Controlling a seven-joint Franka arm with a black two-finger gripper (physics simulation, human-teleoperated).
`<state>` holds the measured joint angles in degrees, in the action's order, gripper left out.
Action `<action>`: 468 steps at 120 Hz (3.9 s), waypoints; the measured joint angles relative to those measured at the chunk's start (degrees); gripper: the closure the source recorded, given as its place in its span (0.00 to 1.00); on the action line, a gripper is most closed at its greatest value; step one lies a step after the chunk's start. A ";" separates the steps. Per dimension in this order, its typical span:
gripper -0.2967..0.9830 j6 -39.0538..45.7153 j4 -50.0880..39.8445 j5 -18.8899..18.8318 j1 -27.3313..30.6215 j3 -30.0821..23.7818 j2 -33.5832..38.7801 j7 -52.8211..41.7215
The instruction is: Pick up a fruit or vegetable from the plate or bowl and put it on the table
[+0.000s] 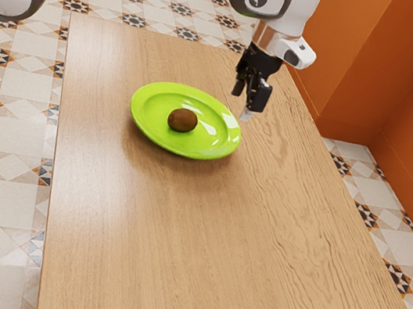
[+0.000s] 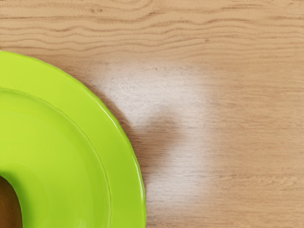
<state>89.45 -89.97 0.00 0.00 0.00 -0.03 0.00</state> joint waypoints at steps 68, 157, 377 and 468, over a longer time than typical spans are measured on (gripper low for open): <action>0.23 -10.90 19.21 -3.19 14.85 -6.86 -8.52 6.37; 0.23 -7.23 -6.19 -0.87 21.50 -6.09 -0.10 11.55; 0.23 9.22 -12.47 -0.62 25.17 -2.13 -2.85 -4.84; 0.23 10.19 -23.37 1.56 24.13 -8.04 4.34 -5.87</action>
<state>99.64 -113.34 1.56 24.13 -8.04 4.31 -5.87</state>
